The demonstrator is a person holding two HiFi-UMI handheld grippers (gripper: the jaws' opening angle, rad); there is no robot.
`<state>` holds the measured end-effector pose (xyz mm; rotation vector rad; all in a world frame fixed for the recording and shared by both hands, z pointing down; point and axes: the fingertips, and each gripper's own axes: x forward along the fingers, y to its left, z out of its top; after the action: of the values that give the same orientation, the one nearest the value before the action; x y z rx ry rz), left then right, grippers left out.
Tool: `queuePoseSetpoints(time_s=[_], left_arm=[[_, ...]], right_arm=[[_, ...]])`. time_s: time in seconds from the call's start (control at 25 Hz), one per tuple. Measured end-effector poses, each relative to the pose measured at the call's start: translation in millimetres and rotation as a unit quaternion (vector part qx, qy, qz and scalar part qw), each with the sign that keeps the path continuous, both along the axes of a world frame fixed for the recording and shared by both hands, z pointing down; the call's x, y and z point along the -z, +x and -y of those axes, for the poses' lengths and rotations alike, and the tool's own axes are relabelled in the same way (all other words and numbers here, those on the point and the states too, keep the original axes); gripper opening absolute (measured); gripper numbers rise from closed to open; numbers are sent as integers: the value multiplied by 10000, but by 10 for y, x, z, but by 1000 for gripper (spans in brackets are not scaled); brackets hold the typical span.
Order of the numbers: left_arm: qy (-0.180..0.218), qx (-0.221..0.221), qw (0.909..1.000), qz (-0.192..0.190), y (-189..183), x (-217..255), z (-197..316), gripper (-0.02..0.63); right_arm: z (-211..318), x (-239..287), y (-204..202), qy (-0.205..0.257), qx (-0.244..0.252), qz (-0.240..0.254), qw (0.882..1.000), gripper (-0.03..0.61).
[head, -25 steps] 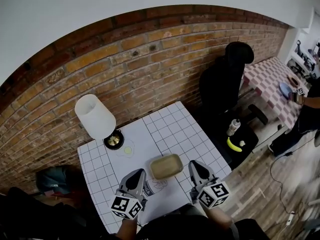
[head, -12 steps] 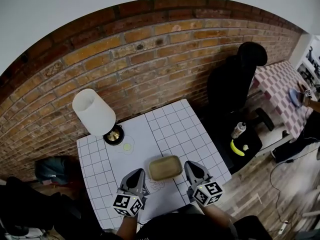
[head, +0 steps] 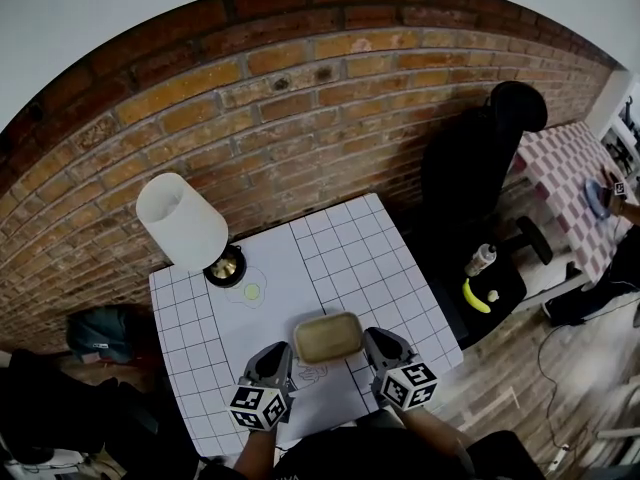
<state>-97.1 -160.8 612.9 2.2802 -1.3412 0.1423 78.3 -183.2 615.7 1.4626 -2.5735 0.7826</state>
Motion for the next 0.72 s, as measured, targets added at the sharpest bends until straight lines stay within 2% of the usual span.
queuePoseSetpoints(time_s=[0.28, 0.36, 0.52, 0.64, 0.72], left_arm=[[-299, 19, 9995, -57, -11, -198, 61, 14], [-397, 44, 9992, -64, -11, -257, 77, 45], [-617, 20, 9980, -93, 11, -379, 80, 118], [-792, -90, 9968, -92, 63, -470, 83, 181], [-887, -140, 9959, -116, 99, -517, 86, 196]], right_arm=[[6, -247, -4, -365, 52, -13, 9993, 13], [10, -346, 8, -549, 7, -24, 9985, 107], [-3, -475, 22, -771, -4, -16, 9970, 131], [-3, -521, -18, -873, 80, 9, 9961, 177], [2, -553, -47, -930, 133, 11, 9956, 186]])
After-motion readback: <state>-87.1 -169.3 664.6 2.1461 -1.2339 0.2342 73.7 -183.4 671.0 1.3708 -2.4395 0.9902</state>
